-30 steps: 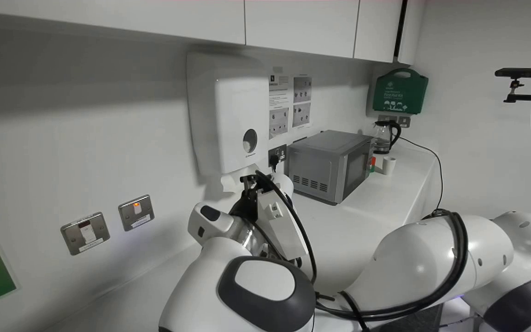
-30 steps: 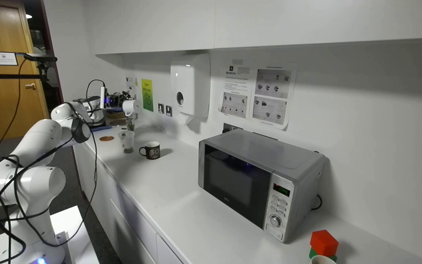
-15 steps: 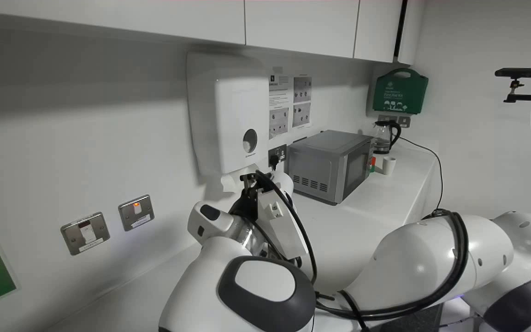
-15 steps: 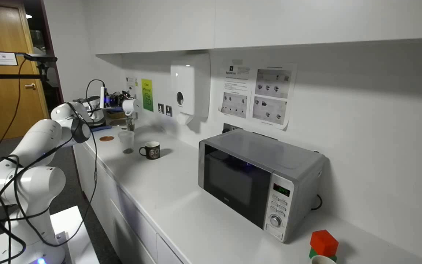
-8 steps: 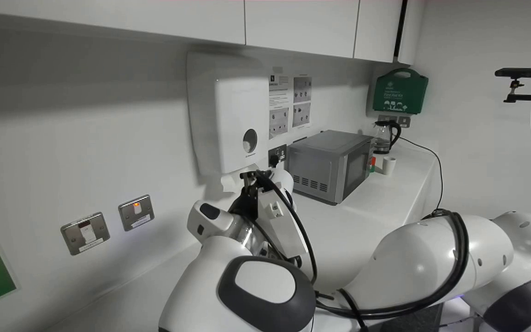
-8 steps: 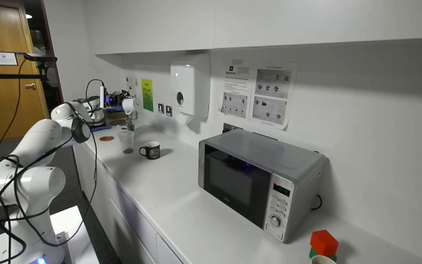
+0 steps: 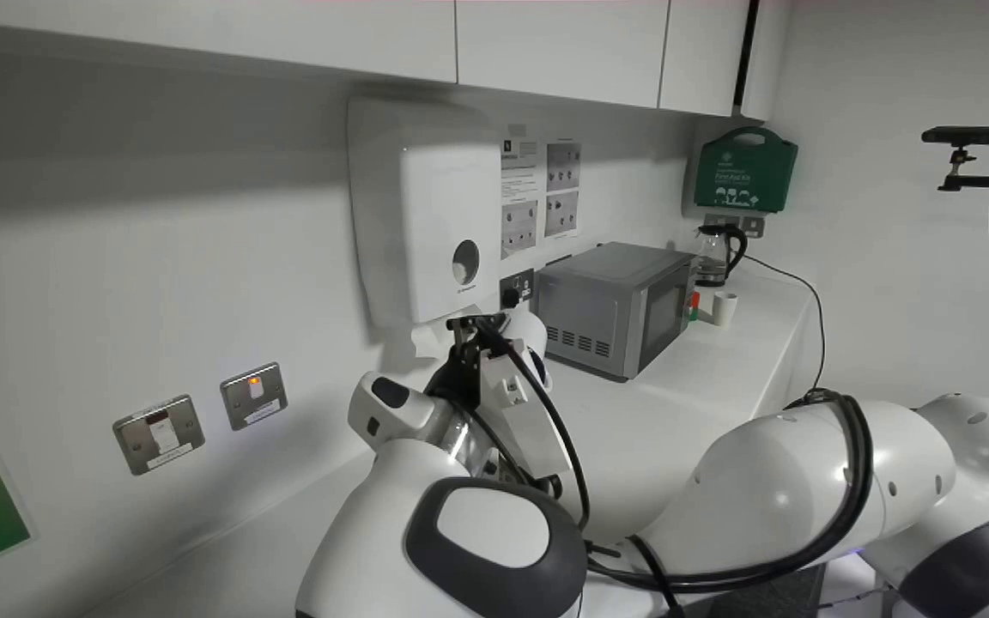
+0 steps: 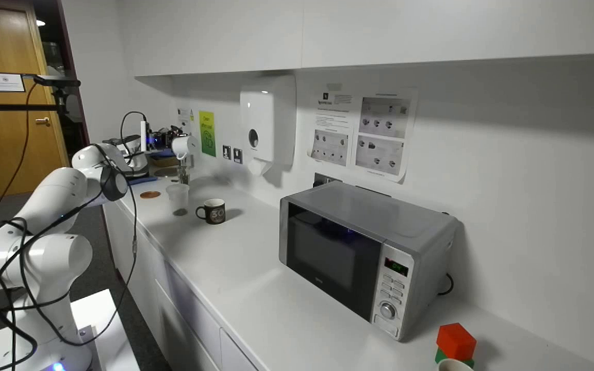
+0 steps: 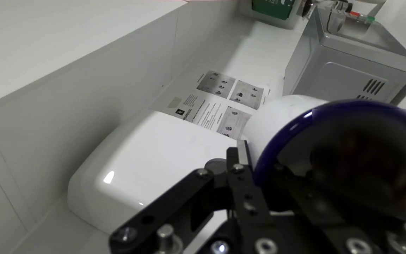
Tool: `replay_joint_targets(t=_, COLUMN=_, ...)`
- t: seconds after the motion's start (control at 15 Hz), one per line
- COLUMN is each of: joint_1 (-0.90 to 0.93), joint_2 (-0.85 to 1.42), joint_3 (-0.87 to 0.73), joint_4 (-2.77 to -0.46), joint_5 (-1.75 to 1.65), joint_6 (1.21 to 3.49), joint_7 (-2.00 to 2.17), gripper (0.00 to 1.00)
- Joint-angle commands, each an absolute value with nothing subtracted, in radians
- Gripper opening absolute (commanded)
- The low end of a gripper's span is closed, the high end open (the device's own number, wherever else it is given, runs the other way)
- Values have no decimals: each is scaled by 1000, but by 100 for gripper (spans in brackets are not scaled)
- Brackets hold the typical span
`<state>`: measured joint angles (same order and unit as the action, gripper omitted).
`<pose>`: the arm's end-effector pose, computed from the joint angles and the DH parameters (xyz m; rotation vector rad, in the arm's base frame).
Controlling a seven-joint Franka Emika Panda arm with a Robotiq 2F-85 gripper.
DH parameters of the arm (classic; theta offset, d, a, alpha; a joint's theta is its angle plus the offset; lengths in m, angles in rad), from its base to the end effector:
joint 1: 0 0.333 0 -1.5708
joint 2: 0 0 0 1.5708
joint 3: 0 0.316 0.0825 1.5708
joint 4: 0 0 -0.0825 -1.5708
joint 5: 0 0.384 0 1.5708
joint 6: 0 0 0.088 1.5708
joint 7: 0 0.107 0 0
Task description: Pour the contents in the white mug into the cup.
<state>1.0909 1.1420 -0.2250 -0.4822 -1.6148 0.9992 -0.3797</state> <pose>0.4848 0.5495 0.4887 1.2610 0.4526 0.1094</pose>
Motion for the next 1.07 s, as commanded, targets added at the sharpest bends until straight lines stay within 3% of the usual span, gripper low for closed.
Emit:
replay_joint_targets(t=0.0, joint_1=1095, joint_2=1119, joint_3=-254, joint_4=-517, joint_5=-1658, joint_6=1026, joint_7=-416, gripper=1)
replay_joint_targets(t=1.0, joint_1=1095, joint_2=1118, joint_3=-253, joint_4=-519, joint_5=-1683, joint_6=1028, joint_7=-417, gripper=1)
